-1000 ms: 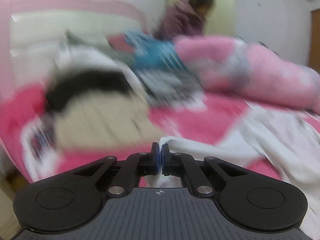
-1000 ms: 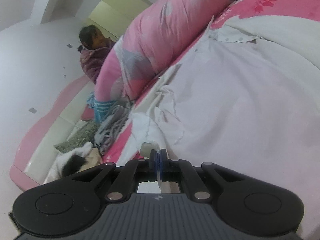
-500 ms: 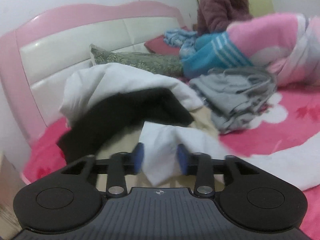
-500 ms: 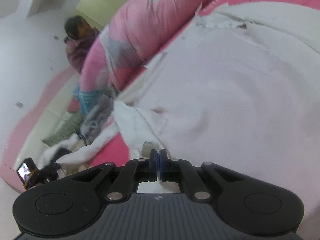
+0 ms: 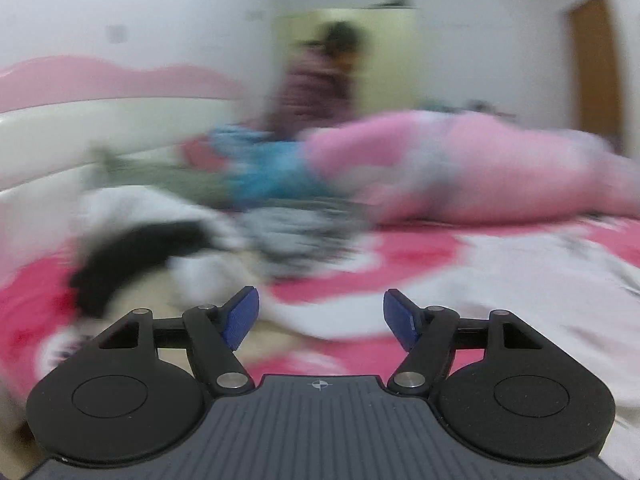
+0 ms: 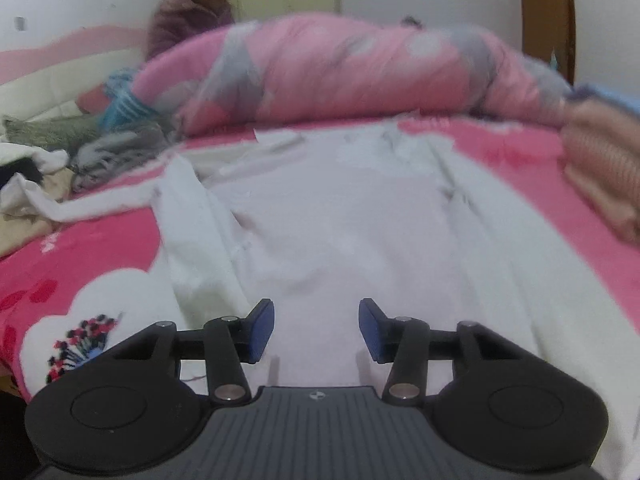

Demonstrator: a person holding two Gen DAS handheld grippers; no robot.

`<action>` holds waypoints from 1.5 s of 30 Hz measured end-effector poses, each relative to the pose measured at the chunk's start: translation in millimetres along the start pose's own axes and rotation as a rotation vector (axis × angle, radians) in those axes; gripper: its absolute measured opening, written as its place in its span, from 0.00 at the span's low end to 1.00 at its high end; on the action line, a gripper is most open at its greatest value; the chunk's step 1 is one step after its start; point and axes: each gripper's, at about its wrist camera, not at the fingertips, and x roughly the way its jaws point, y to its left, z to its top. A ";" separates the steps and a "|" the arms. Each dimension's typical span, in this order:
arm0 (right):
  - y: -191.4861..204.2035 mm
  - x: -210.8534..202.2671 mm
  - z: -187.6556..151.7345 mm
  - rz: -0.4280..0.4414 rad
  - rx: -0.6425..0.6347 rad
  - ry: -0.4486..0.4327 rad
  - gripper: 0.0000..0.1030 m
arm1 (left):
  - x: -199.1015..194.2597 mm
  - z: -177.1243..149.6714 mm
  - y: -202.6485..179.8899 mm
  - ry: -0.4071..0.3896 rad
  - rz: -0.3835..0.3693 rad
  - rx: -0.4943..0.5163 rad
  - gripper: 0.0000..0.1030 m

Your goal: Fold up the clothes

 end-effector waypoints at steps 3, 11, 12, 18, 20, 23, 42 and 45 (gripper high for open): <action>23.1 -11.4 0.4 0.095 -0.167 -0.078 0.45 | -18.0 -26.6 -52.1 0.044 -0.207 0.060 0.65; 63.7 14.2 -3.4 0.257 -0.402 -0.025 0.38 | -21.5 -89.4 -138.8 0.129 -0.378 0.199 0.48; 63.7 23.6 -2.7 0.261 -0.408 0.008 0.38 | -21.5 -96.3 -147.9 0.135 -0.394 0.216 0.48; 26.9 75.1 11.0 0.350 -0.125 0.203 0.14 | -12.7 -104.3 -167.6 0.170 -0.452 0.271 0.41; -6.1 82.6 13.7 0.411 0.132 0.212 0.13 | -8.9 -106.6 -171.5 0.187 -0.464 0.270 0.39; -59.6 98.8 2.3 0.437 0.538 0.218 0.13 | -6.7 -111.9 -174.3 0.203 -0.466 0.281 0.38; -13.1 21.6 17.7 0.277 -0.114 -0.023 0.20 | -0.9 -120.8 -173.7 0.199 -0.474 0.298 0.38; -3.6 38.4 10.4 0.257 -0.139 0.068 0.24 | -1.7 -122.1 -173.7 0.192 -0.475 0.302 0.38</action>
